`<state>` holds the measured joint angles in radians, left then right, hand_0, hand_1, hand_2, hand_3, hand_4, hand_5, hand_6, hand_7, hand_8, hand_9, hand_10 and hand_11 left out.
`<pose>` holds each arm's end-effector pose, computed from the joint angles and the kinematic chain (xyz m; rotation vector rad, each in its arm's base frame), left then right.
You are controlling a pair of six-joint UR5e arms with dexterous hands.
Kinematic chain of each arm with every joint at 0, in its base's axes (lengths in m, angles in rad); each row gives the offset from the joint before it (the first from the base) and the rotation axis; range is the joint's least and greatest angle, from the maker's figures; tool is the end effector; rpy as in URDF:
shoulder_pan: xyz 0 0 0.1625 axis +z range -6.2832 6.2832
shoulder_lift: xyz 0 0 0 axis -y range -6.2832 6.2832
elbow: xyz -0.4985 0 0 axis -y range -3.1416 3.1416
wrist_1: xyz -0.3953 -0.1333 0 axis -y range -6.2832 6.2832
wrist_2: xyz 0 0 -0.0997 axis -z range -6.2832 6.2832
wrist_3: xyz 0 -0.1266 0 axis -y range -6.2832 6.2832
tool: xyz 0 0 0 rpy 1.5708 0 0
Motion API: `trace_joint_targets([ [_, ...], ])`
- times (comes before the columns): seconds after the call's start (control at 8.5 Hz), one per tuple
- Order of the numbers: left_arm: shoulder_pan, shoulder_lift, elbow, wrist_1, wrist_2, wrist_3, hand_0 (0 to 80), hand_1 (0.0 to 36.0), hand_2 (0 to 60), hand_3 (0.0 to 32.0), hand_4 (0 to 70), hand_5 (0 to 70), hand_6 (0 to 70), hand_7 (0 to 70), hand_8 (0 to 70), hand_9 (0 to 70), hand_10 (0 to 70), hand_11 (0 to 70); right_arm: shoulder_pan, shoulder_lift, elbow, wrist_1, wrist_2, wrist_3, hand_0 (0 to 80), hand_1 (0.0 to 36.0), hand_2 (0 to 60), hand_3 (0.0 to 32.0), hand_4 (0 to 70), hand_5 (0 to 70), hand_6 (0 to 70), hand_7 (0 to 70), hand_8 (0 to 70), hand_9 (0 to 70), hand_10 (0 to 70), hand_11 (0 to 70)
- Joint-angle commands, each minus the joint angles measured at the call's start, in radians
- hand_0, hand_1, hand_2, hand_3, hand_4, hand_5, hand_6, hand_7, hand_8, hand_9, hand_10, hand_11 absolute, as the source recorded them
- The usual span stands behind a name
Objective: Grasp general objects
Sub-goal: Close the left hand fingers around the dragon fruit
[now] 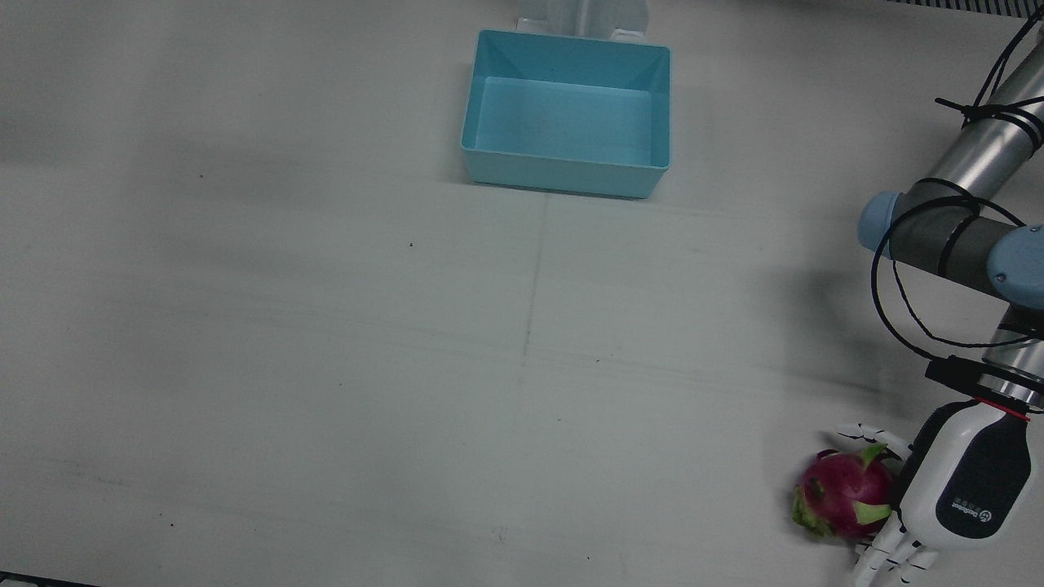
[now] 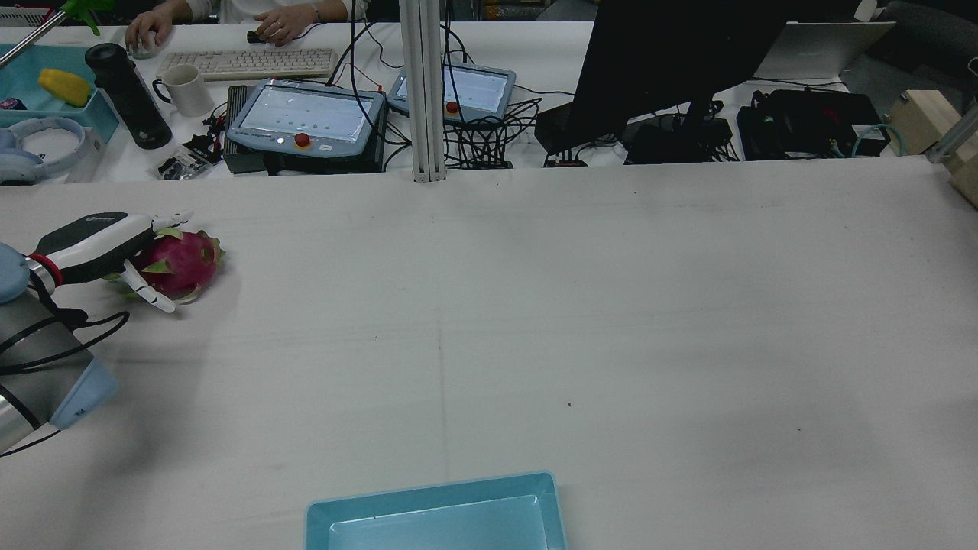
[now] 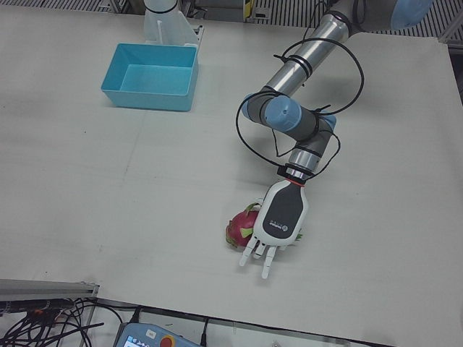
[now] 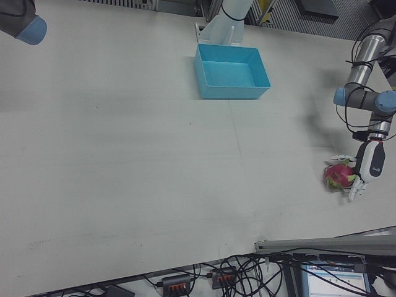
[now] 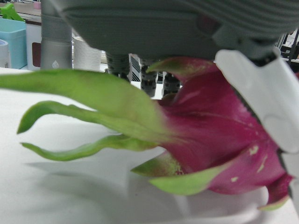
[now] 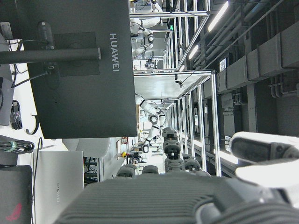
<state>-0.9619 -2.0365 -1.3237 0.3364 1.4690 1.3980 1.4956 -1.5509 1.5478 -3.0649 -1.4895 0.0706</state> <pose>0.2937 -0.6767 0.6360 0.6694 1.3794 -0.9915 0.1027 -0.5477 0.7523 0.0794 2.2596 -2.0991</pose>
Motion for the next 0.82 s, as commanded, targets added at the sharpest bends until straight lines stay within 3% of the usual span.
trace_joint_targets([
  [0.0, 0.0, -0.001, 0.006, -0.001, -0.007, -0.001, 46.6, 6.1, 27.7, 0.0, 15.0, 70.0, 70.0, 57.5, 50.9, 55.0, 69.3, 70.0, 0.0, 0.0, 0.0, 0.0, 0.0, 0.0, 0.0, 0.0, 0.0, 0.0, 0.0, 0.0, 0.0, 0.0, 0.0, 0.0, 0.0, 0.0],
  [0.24, 0.0, -0.001, 0.006, 0.004, -0.032, -0.001, 41.4, 0.0, 25.8, 0.0, 22.7, 70.0, 70.0, 66.2, 63.4, 70.0, 70.0, 70.0, 0.0, 0.0, 0.0, 0.0, 0.0, 0.0, 0.0, 0.0, 0.0, 0.0, 0.0, 0.0, 0.0, 0.0, 0.0, 0.0, 0.0, 0.0],
  [0.35, 0.0, -0.001, 0.006, 0.006, -0.033, -0.001, 37.2, 0.0, 28.0, 0.0, 32.7, 70.0, 70.0, 70.0, 70.0, 70.0, 70.0, 70.0, 0.0, 0.0, 0.0, 0.0, 0.0, 0.0, 0.0, 0.0, 0.0, 0.0, 0.0, 0.0, 0.0, 0.0, 0.0, 0.0, 0.0, 0.0],
  [0.59, -0.003, 0.002, -0.005, 0.007, -0.032, -0.011, 8.9, 0.0, 36.6, 0.0, 46.4, 70.0, 70.0, 70.0, 70.0, 70.0, 70.0, 70.0, 0.0, 0.0, 0.0, 0.0, 0.0, 0.0, 0.0, 0.0, 0.0, 0.0, 0.0, 0.0, 0.0, 0.0, 0.0, 0.0, 0.0, 0.0],
  [0.71, -0.005, 0.009, -0.008, -0.022, -0.03, -0.052, 3.7, 0.0, 38.5, 0.0, 47.7, 70.0, 70.0, 70.0, 70.0, 70.0, 70.0, 70.0, 0.0, 0.0, 0.0, 0.0, 0.0, 0.0, 0.0, 0.0, 0.0, 0.0, 0.0, 0.0, 0.0, 0.0, 0.0, 0.0, 0.0, 0.0],
])
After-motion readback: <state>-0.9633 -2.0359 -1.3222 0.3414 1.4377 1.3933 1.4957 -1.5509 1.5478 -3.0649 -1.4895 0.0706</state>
